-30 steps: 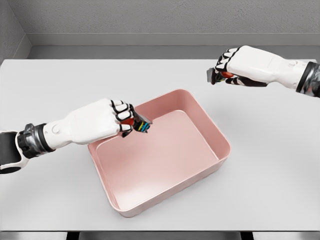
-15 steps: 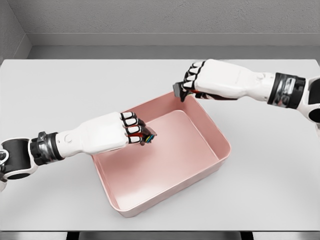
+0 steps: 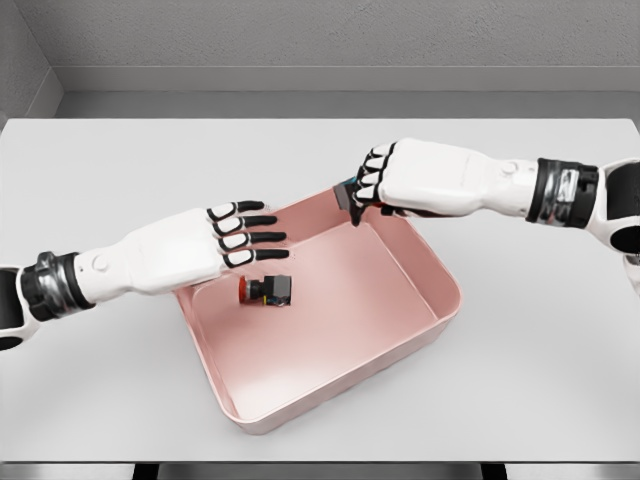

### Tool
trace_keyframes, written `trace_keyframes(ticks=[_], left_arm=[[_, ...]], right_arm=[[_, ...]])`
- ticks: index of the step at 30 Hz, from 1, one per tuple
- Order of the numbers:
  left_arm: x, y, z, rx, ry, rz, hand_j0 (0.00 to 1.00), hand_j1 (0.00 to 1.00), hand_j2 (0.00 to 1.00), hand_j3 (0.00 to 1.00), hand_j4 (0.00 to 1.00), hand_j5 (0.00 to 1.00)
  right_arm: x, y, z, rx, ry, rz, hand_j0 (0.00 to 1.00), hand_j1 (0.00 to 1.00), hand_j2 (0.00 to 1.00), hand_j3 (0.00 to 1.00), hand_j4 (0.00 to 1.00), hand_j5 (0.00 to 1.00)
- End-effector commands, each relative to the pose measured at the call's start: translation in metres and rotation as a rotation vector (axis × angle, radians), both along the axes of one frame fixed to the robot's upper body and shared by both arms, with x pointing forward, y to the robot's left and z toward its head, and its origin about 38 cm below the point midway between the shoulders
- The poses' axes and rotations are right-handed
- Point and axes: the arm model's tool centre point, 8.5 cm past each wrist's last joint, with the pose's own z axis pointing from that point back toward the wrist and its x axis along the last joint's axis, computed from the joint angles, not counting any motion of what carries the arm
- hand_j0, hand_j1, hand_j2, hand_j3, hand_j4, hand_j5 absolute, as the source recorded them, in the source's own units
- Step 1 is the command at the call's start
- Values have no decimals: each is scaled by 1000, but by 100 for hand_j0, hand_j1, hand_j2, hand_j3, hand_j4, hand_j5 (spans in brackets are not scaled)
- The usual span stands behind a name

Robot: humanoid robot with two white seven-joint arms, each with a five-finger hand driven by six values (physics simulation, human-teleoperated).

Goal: Put the industrial switch in the basket with both arms

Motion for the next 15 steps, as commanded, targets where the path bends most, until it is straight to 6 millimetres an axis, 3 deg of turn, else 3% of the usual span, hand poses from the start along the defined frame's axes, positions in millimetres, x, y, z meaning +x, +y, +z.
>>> trace_keyframes(ticks=[1,6,10,11,12,13,15], left_arm=[[7,25,20,-23,0,55,100,100,100,100,100,100],[27,75,43,-33,-21,200,100,100,100,100,100,100],[31,83,49,-38,-40,229,100,100,100,100,100,100],[32,85,49,-30,-38,232,100,100,100,100,100,100],[31,83,49,-28,-40,229,100,100,100,100,100,100],[32,81,47,-33,-39,227,100,100,100,100,100,100],[33,85,45,-29,-32,239,100,100,100,100,100,100]], right_arm=[[-3,8,-7,1,23,22,48,48,48,48,48,48],[-4,19,-10,13,31,45,48,48,48,48,48,48],[-5,20,-11,11,35,50,52,52,52,52,52,52],[-5,20,-12,10,36,51,61,61,61,61,61,61],[-5,21,-11,10,34,51,85,85,85,85,85,85],[-5,21,-11,10,34,51,100,100,100,100,100,100],[-5,21,-11,10,34,51,100,100,100,100,100,100]])
